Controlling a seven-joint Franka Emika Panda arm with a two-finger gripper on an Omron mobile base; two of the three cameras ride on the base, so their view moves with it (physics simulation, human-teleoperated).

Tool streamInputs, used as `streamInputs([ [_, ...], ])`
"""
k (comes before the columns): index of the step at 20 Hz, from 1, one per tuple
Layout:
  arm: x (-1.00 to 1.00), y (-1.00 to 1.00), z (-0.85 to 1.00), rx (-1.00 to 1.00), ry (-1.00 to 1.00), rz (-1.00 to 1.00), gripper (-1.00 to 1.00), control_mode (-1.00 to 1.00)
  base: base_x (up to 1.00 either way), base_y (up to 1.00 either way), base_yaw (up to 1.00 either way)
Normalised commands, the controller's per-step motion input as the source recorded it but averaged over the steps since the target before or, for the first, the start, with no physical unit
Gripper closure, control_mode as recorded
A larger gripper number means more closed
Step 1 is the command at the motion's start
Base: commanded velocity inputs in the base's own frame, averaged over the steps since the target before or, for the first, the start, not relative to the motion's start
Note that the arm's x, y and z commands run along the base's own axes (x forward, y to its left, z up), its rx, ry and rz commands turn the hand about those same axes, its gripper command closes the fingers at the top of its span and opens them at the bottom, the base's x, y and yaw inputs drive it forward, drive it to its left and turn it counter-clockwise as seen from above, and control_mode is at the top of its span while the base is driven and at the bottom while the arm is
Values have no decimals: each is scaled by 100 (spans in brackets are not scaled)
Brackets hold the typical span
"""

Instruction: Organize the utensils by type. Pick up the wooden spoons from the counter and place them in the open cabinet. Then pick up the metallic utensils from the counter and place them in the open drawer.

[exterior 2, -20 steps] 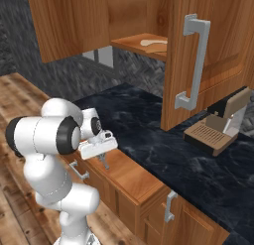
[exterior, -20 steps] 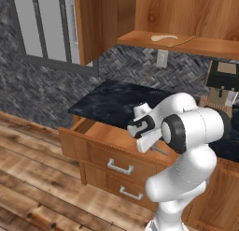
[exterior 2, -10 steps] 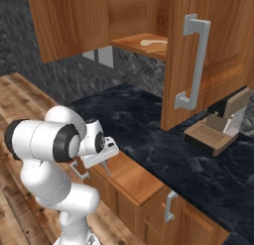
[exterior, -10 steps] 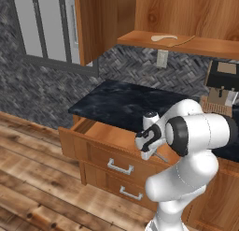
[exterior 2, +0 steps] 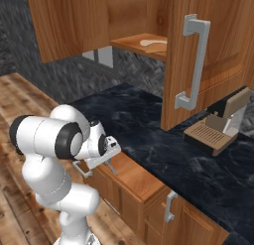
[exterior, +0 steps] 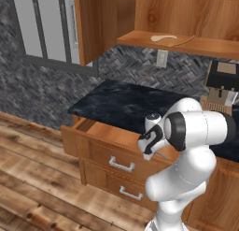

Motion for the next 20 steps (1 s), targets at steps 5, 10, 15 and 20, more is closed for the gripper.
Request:
streamInputs([
  [5, -22, 5, -33, 0, -1, 7, 100, -100, 0, 0, 0],
  [10, -58, 24, -46, 0, 0, 5, 100, -100, 0, 0, 0],
  [15, -68, 33, -50, 0, 0, 1, 100, -100, 0, 0, 0],
  [20, -71, 34, -46, 3, 0, 0, 100, -100, 0, 0, 0],
])
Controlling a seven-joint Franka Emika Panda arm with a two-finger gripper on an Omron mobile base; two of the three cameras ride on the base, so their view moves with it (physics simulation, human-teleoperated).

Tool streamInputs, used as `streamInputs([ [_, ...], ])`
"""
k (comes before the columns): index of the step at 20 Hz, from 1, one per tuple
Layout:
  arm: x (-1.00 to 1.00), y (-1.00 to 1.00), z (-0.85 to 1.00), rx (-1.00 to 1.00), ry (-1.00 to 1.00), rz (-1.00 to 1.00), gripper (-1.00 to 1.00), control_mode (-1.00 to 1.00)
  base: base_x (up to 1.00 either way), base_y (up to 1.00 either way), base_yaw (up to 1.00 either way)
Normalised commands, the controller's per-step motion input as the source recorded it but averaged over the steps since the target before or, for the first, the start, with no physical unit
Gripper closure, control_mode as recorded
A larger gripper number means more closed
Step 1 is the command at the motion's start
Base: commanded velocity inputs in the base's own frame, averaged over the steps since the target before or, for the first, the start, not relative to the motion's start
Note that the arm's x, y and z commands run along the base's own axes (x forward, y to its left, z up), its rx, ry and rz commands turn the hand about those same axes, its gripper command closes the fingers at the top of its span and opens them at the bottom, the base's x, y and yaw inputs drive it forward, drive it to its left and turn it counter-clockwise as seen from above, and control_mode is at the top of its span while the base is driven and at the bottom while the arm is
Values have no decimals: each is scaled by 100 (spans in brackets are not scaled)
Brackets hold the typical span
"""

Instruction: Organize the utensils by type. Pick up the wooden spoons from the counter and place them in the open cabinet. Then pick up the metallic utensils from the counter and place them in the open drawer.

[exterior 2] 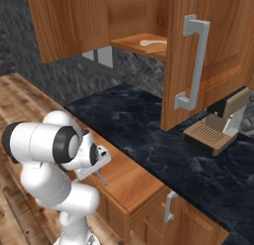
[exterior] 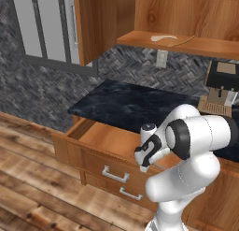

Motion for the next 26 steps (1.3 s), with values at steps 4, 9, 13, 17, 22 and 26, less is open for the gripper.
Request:
streamInputs([
  [4, -52, 31, -29, 4, 0, 0, 100, -100, 0, 0, 0],
  [9, -26, 17, 0, 6, 0, 0, 100, -100, 0, 0, 0],
  [13, -41, 22, 0, 5, 0, 0, 100, -100, 0, 0, 0],
  [17, -23, 10, 2, 1, -1, 0, 100, -100, 0, 0, 0],
  [22, 37, -1, 10, 0, -6, 0, 100, -100, 0, 0, 0],
  [26, 56, -5, 0, 0, -10, 1, 100, -100, 0, 0, 0],
])
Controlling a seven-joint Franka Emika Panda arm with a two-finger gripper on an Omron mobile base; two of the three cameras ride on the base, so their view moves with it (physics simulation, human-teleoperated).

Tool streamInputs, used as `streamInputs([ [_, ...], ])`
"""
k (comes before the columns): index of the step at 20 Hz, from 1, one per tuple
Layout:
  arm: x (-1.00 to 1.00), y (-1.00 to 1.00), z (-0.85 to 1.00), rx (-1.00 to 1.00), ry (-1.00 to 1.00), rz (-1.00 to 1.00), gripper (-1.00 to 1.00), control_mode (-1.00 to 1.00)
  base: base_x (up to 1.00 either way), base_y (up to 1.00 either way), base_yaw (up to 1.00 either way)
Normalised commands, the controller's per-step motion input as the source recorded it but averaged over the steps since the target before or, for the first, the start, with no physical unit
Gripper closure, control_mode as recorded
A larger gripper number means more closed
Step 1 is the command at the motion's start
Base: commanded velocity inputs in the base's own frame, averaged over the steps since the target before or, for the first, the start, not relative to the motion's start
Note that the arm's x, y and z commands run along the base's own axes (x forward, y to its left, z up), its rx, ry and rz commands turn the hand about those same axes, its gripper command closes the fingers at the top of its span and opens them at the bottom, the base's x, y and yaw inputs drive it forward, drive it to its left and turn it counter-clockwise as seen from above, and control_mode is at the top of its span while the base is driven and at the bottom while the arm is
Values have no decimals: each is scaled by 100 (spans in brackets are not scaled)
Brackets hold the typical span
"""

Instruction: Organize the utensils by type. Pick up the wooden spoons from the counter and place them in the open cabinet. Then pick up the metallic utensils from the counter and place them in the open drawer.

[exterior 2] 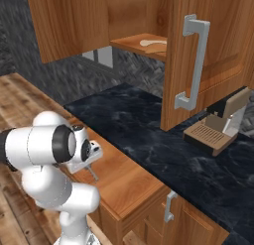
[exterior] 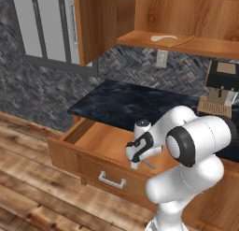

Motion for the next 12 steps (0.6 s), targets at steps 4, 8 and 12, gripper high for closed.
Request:
streamInputs([
  [4, 52, -3, -5, 0, -3, 4, 100, -100, 0, 0, 0],
  [8, 28, 0, -22, 0, -6, 11, 100, -100, 0, 0, 0],
  [12, 11, 4, -34, 0, -12, 11, 100, -100, 0, 0, 0],
])
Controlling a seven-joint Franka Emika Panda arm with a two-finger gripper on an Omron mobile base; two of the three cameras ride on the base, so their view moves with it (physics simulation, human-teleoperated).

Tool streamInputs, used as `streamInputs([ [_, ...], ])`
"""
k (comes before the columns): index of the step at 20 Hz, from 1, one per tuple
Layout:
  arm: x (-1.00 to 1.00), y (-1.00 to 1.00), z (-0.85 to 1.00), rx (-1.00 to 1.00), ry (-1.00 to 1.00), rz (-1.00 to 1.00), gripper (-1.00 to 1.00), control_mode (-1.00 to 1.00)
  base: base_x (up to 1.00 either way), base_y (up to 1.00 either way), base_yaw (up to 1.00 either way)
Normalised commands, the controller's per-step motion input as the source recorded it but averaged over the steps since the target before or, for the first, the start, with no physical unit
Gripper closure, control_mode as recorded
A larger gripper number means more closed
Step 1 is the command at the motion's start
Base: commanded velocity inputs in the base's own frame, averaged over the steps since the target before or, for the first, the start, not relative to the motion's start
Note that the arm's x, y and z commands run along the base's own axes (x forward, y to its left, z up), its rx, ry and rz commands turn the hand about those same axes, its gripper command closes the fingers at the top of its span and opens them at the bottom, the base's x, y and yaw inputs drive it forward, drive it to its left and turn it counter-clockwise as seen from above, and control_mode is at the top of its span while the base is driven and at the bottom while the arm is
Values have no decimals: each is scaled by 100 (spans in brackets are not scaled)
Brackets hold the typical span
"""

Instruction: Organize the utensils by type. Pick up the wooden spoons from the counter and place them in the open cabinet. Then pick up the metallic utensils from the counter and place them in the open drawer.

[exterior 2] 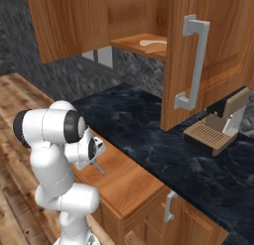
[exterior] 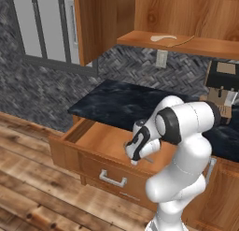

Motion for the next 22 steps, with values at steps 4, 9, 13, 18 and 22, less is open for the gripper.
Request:
streamInputs([
  [4, 17, 0, -30, 0, -6, 11, 100, -100, 0, 0, 0],
  [9, 12, 0, -17, 0, -2, 8, -100, -100, 0, 0, 0],
  [13, -19, 1, -17, 1, 0, 2, -100, -100, 0, 0, 0],
  [18, -28, 0, -3, 0, -5, 2, -100, -100, 0, 0, 0],
  [22, -26, 2, 51, 0, -22, 1, -100, -100, 0, 0, 0],
])
